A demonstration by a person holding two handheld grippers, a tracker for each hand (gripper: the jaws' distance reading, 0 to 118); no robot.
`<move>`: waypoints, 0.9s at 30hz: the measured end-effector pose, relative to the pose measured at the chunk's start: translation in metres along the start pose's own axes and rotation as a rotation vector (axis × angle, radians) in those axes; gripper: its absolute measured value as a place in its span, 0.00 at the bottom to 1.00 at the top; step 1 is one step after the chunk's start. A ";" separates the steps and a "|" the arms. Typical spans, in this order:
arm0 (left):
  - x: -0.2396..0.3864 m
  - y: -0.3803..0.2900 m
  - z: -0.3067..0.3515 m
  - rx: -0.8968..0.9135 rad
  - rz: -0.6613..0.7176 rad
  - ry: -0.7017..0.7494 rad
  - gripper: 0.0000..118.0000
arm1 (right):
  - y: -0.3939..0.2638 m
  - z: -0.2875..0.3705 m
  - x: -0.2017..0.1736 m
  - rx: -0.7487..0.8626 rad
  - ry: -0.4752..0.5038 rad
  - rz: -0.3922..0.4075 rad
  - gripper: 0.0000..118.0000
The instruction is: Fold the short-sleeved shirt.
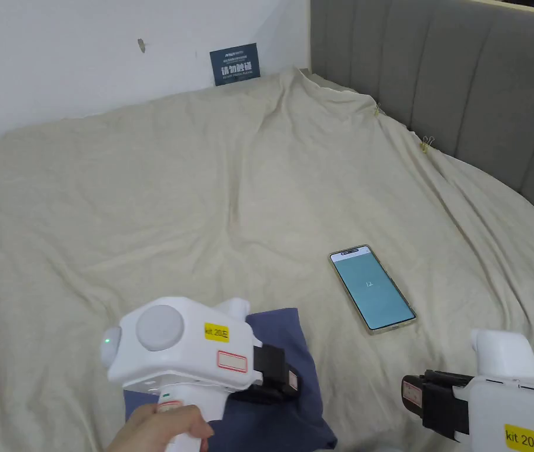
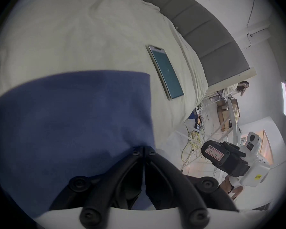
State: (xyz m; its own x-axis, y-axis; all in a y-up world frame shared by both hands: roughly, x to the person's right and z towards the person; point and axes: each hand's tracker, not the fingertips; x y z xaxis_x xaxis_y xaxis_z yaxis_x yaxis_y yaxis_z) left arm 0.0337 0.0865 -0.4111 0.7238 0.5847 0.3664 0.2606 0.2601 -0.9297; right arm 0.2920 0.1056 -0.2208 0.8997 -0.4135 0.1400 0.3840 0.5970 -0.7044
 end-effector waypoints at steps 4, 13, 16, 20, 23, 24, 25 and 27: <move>0.013 -0.005 -0.016 -0.055 -0.052 -0.042 0.02 | 0.000 0.000 0.003 0.001 -0.017 -0.015 0.00; -0.019 -0.024 0.089 0.170 -0.050 -0.066 0.02 | 0.014 -0.008 -0.042 0.009 0.019 0.086 0.00; -0.053 -0.038 0.147 0.307 0.023 -0.033 0.02 | 0.022 -0.026 -0.079 0.003 0.092 0.155 0.00; -0.104 -0.063 0.193 0.387 0.140 0.002 0.02 | 0.024 -0.070 -0.135 -0.027 0.101 0.264 0.00; -0.133 -0.081 0.199 0.402 0.203 0.024 0.02 | 0.015 -0.108 -0.166 -0.097 0.051 0.328 0.00; -0.139 -0.086 0.199 0.398 0.211 0.021 0.02 | 0.012 -0.120 -0.172 -0.110 0.047 0.347 0.00; -0.145 -0.091 0.198 0.397 0.229 -0.003 0.02 | 0.007 -0.126 -0.177 -0.128 0.013 0.369 0.00; -0.150 -0.098 0.192 0.382 0.238 -0.042 0.14 | 0.000 -0.132 -0.180 -0.115 -0.037 0.398 0.00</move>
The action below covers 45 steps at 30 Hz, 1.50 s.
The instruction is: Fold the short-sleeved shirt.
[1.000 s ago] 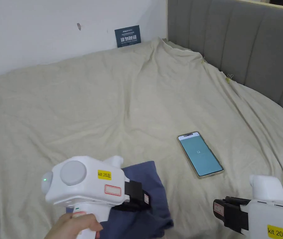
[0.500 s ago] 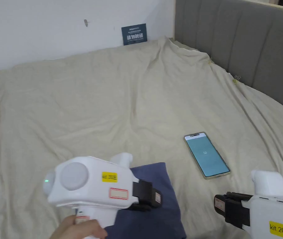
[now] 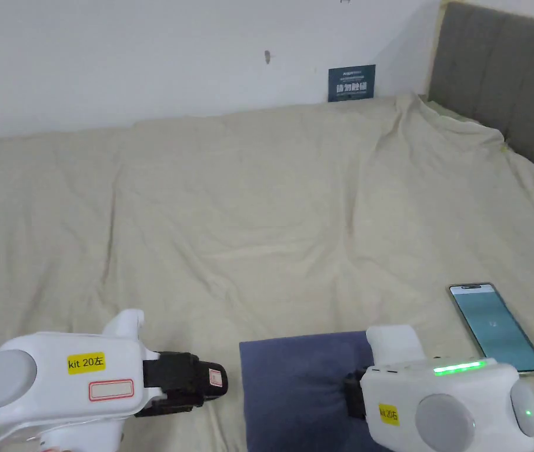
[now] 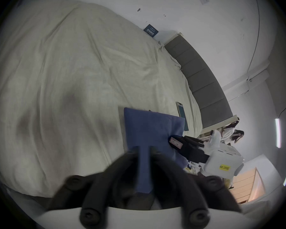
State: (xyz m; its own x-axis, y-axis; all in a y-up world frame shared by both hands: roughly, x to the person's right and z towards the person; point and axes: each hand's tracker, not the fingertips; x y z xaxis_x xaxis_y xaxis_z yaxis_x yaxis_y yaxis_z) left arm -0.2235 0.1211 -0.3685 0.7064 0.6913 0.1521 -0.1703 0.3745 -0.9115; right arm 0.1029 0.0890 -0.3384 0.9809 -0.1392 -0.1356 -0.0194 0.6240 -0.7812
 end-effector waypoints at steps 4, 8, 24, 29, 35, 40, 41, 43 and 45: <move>-0.013 -0.001 -0.022 -0.040 0.024 -0.027 1.00 | 0.001 0.000 0.010 -0.009 0.033 -0.052 0.00; -0.018 0.005 -0.043 -0.088 0.135 -0.218 1.00 | 0.001 0.000 0.018 -0.015 0.051 -0.077 0.00; -0.019 0.012 -0.129 -0.236 0.185 -0.352 0.91 | 0.001 0.015 0.027 -0.011 0.066 -0.097 0.00; -0.048 0.010 -0.124 -0.251 0.219 -0.155 0.16 | 0.003 0.025 0.024 0.002 0.033 -0.093 0.00; -0.052 0.019 -0.093 -0.252 0.074 -0.156 0.16 | 0.009 0.035 -0.001 0.023 0.014 -0.073 0.00; -0.091 0.032 -0.026 -0.167 0.044 -0.076 0.16 | 0.027 0.031 -0.046 0.046 0.018 -0.024 0.00; -0.104 0.035 -0.007 -0.143 0.057 -0.063 0.16 | 0.032 0.028 -0.058 0.052 0.030 -0.008 0.00; -0.129 0.042 0.033 -0.083 0.058 0.005 0.16 | 0.039 0.022 -0.082 0.064 0.053 0.000 0.00; -0.150 0.049 0.073 0.000 0.111 0.033 0.16 | 0.049 0.012 -0.108 0.084 0.089 0.015 0.00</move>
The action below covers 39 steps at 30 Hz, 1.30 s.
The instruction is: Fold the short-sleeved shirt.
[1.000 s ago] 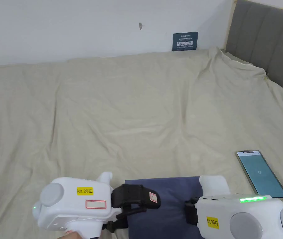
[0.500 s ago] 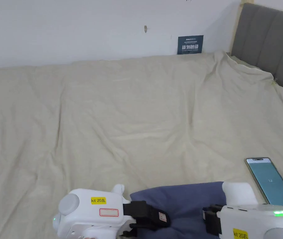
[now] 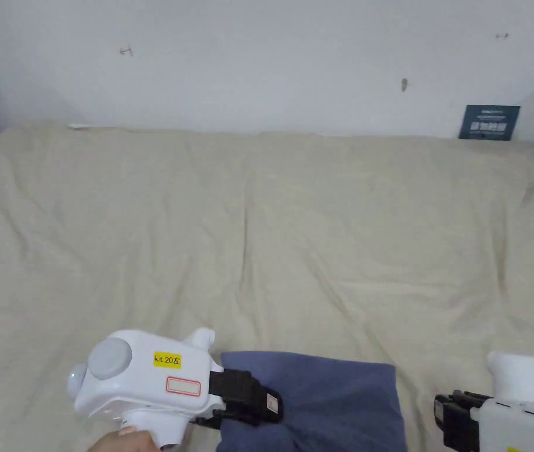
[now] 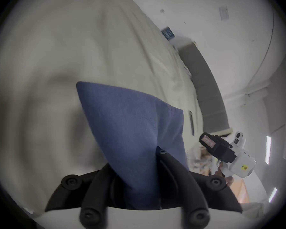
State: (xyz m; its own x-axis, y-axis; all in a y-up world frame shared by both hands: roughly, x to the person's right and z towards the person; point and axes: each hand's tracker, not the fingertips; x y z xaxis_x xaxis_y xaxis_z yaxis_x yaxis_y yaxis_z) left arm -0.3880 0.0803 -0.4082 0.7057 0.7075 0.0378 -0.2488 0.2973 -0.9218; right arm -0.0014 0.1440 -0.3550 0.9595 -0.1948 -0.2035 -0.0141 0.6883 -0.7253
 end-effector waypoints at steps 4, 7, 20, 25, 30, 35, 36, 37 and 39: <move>-0.054 0.020 0.080 0.109 0.031 0.113 0.16 | 0.016 -0.025 -0.059 0.024 0.035 0.123 0.00; -0.089 0.034 0.130 0.145 0.050 0.234 0.16 | 0.024 -0.044 -0.096 0.023 0.072 0.133 0.00; -0.195 0.110 0.262 0.299 0.116 0.848 0.16 | 0.033 -0.102 -0.185 -0.068 0.184 0.227 0.00; -0.227 0.140 0.266 0.239 -0.052 1.365 0.16 | 0.040 -0.114 -0.179 -0.087 0.159 0.247 0.00; -0.257 0.145 0.279 0.165 -0.006 1.435 0.38 | 0.043 -0.114 -0.172 -0.086 0.130 0.241 0.00; -0.255 0.129 0.293 0.270 0.045 1.562 0.79 | 0.044 -0.111 -0.169 -0.093 0.128 0.230 0.00; -0.251 0.125 0.297 0.288 0.049 1.576 0.79 | 0.043 -0.110 -0.169 -0.097 0.127 0.231 0.00; -0.246 0.121 0.302 0.316 0.034 1.556 0.79 | 0.042 -0.109 -0.169 -0.101 0.126 0.234 0.00; -0.232 0.113 0.313 0.367 0.047 1.500 0.79 | 0.039 -0.105 -0.169 -0.099 0.130 0.237 0.00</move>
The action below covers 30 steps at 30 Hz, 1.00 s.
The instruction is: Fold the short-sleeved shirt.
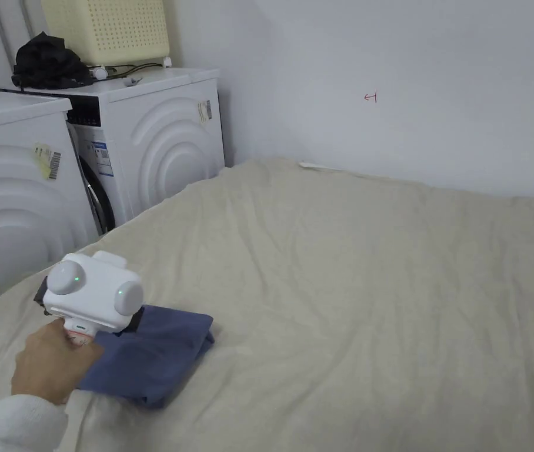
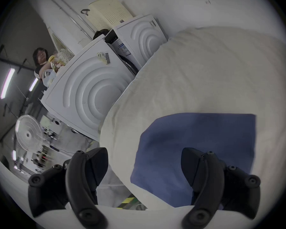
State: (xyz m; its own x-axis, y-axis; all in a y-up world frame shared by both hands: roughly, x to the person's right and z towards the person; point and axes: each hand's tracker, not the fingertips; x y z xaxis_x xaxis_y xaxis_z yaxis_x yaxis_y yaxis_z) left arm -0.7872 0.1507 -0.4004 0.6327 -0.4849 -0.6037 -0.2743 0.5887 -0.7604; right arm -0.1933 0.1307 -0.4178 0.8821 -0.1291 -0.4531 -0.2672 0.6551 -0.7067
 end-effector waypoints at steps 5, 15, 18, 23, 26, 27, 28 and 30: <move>-0.014 -0.014 0.062 0.077 0.125 -0.178 0.80 | -0.005 0.020 -0.001 0.027 0.021 -0.002 0.00; 0.048 -0.104 0.256 0.381 0.175 -0.513 0.03 | -0.026 0.111 0.011 0.200 -0.012 0.006 0.00; 0.072 -0.135 0.316 0.480 0.155 -0.589 0.00 | -0.033 0.142 0.019 0.280 -0.031 -0.009 0.00; 0.104 -0.170 0.384 0.511 0.134 -0.725 0.00 | -0.051 0.198 0.031 0.441 -0.124 0.012 0.00; 0.117 -0.185 0.427 0.613 0.123 -0.678 0.00 | -0.063 0.230 0.039 0.543 -0.188 -0.001 0.00; 0.121 -0.189 0.440 0.636 0.108 -0.666 0.00 | -0.067 0.239 0.040 0.580 -0.214 0.005 0.00; 0.124 -0.192 0.453 0.660 0.108 -0.674 0.00 | -0.071 0.248 0.040 0.611 -0.244 0.009 0.00; 0.127 -0.200 0.477 0.710 0.115 -0.714 0.00 | -0.079 0.261 0.040 0.665 -0.281 0.012 0.00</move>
State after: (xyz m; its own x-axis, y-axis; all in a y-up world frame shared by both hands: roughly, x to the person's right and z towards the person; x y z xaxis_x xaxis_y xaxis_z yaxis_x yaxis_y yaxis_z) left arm -0.3062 0.2800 -0.2111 0.9784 -0.0375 -0.2031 -0.0143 0.9687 -0.2480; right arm -0.0359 0.2686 -0.2382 0.9710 0.0184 -0.2384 -0.0631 0.9813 -0.1816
